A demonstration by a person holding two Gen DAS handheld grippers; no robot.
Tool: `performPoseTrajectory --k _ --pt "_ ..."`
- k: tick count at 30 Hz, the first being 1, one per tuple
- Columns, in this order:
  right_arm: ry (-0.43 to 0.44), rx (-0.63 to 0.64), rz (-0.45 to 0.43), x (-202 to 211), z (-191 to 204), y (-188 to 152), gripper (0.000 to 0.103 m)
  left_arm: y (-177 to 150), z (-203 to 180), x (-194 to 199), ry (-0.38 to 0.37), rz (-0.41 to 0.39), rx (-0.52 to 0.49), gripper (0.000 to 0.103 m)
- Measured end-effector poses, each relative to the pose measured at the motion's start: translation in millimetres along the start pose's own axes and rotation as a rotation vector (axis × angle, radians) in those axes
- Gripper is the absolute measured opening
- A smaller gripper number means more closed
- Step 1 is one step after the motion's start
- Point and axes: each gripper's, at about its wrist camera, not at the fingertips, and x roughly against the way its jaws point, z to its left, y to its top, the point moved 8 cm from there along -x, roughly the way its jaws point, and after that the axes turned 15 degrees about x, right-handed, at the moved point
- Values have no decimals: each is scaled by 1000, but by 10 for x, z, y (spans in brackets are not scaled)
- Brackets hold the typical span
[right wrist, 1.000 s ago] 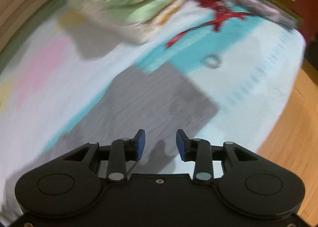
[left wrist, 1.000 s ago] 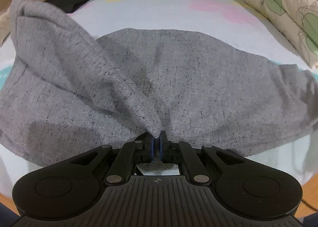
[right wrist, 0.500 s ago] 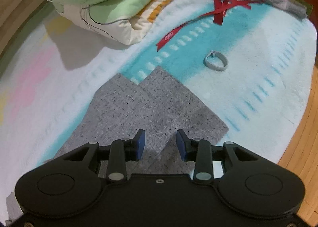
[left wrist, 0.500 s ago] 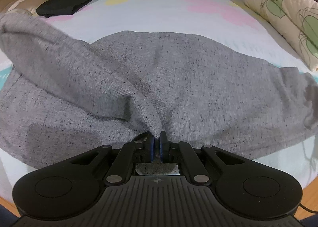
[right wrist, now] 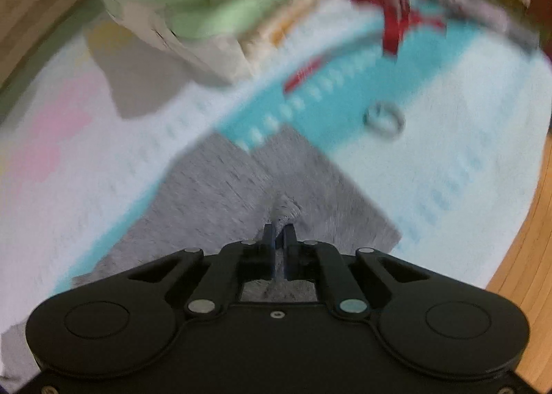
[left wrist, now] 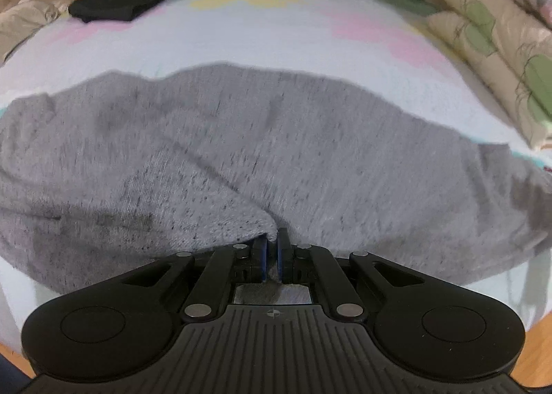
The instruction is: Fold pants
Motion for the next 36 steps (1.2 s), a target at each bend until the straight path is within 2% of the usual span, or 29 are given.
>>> performPoseTrajectory --k 2,4,6,9,11,17,19,21,22,23,25,27,29,30,33,36 --pt "-3 7 -103 307 -26 66 9 16 -61 67 -8 -36 -35 5" --pt "6 -24 -140 464 -117 68 9 -8 -102 69 -5 -38 -58 5" --pt "-31 -57 -100 417 -272 7 9 -37 -102 27 0 -9 -58 5" --pt "-75 -88 70 48 -442 -169 9 -72 -63 -20 0 34 -42 5" --pt "-107 -73 137 -135 -480 -270 8 -59 -32 -26 -12 48 -13 5" --pt "-138 -9 72 17 -368 -203 8 -63 -59 -14 -16 42 -10 5" --pt "-134 -27 53 65 -379 -203 8 -116 -51 -36 -13 73 -10 6" --pt "-154 -32 128 -55 -425 -273 8 -130 -65 -35 -16 74 -22 7" --pt "-167 -27 169 -145 -446 -297 10 -130 -68 -23 -17 77 -29 7" --pt "-173 -28 174 -156 -443 -305 16 -129 -67 -7 -21 82 -33 7" --pt "-198 -36 149 -72 -417 -278 20 -125 -43 39 -30 93 -22 7" --pt "-221 -13 118 70 -333 -244 29 -111 -25 88 -41 105 -16 8" --pt "-209 26 64 247 -182 -210 52 -91 -6 166 -54 106 -21 8" --pt "-190 45 31 343 -81 -194 55 -80 10 221 -61 105 -24 8" --pt "-95 109 -54 587 259 -159 57 -38 82 390 -86 96 -25 8" --pt "40 214 -102 751 748 -218 57 56 233 472 -77 78 13 8"
